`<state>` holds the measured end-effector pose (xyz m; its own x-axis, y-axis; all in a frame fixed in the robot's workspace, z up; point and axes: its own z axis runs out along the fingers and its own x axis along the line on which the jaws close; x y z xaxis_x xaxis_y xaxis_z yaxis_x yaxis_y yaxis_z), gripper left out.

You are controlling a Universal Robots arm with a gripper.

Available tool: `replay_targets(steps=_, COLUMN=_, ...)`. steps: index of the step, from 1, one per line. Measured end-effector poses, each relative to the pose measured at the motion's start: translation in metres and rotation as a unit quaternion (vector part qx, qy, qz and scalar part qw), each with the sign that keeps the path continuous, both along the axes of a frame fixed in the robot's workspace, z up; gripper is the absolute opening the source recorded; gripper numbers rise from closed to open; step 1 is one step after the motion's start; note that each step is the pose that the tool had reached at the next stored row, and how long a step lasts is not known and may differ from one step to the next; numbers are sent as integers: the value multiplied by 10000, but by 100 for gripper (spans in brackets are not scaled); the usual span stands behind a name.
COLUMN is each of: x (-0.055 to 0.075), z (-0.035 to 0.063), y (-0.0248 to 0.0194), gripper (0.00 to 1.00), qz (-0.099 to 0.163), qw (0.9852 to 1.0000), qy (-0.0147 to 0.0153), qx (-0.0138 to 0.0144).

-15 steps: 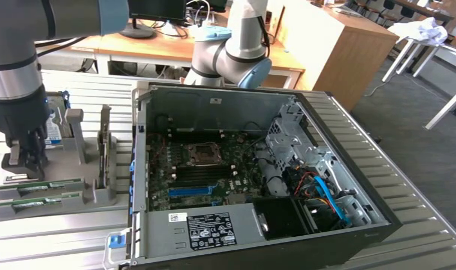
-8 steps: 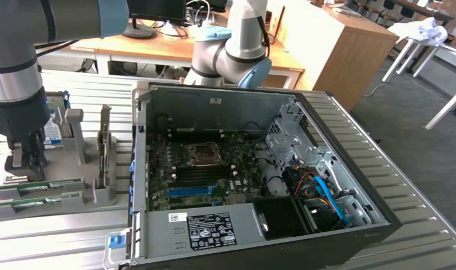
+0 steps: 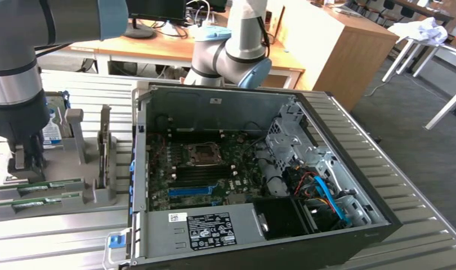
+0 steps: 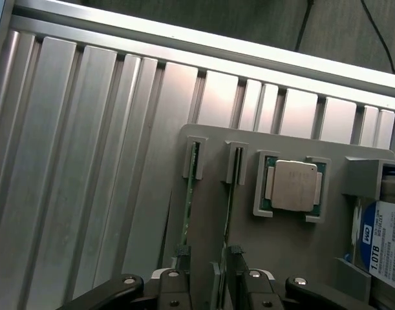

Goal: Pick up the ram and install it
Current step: 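Pick up the ram and move it above insertion slot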

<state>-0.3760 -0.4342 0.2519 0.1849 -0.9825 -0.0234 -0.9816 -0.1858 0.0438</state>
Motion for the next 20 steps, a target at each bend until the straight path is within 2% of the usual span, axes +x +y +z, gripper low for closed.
replay_targets(steps=13, x=-3, z=-43, y=-18, gripper=36, qz=143, qw=9999, qy=0, qx=-1)
replay_targets(steps=20, x=-6, z=-70, y=-62, gripper=36, qz=230, qw=9997, qy=0, qx=-1)
